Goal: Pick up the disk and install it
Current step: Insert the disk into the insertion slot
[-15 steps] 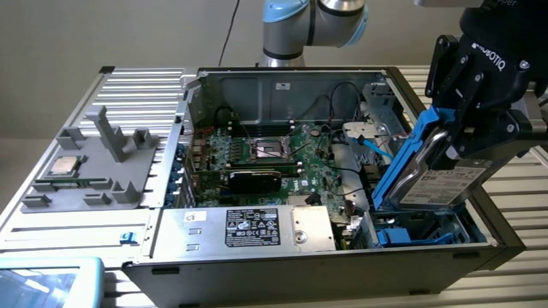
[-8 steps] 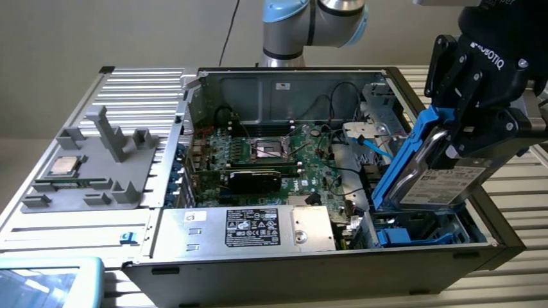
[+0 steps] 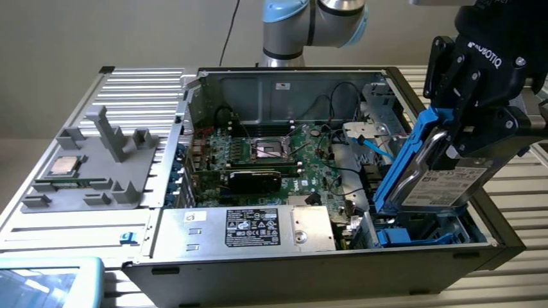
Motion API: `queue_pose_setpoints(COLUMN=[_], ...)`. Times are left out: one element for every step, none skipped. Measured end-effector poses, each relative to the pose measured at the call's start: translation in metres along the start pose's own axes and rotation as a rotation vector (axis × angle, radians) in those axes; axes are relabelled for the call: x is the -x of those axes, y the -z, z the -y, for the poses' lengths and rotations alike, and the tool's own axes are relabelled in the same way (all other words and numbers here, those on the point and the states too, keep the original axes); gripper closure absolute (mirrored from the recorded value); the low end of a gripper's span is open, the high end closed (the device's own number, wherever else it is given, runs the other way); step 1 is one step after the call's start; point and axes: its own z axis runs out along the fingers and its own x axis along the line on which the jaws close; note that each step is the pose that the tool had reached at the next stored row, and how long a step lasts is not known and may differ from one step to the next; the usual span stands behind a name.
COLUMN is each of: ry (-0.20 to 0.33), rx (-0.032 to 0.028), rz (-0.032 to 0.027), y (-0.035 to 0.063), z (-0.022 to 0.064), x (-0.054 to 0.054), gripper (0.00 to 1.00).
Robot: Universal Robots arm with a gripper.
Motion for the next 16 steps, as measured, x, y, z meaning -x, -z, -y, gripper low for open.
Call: queue_pose_setpoints(ry=[0.003,0.008,0.011,0.015,0.019,0.022,0.024,0.025,0.025,0.026,0.026,0.027,0.027,0.028,0.028,0.03], rx=[0.0,0.0,-0.0001,-0.0001,-0.0002,-0.0005,-0.0008,-0.001,-0.0012,-0.0013,-0.0016,-0.0021,-0.0026,-0.0039,-0.006,-0.0068], rz=[0.0,0.0,0.0001,0.0002,0.0002,0.0004,0.0003,0.0003,0.0003,-0.0003,-0.0018,-0.0047,-0.0072,-0.0104,-0.014,-0.0155], y=[0.0,0.0,0.0,-0.0001,-0.0001,-0.0001,-0.0002,-0.0004,-0.0006,-0.0007,-0.0007,-0.0006,-0.0007,-0.0009,-0.001,-0.001], z=[-0.0004,-0.0008,-0.0009,-0.001,-0.0011,-0.0012,-0.0013,-0.0013,-0.0014,-0.0014,-0.0015,-0.0016,-0.0017,-0.0018,-0.0021,-0.0022], x=[-0.0001,-0.0001,-0.0001,-0.0001,-0.0001,-0.0001,-0.0001,-0.0001,-0.0001,-0.0001,-0.0001,0.0,0.0,-0.0001,0.0001,0.0002], gripper=[0.63,0.63,0.63,0.63,0.63,0.63,0.63,0.63,0.63,0.63,0.63,0.63,0.63,0.63,0.63,0.63])
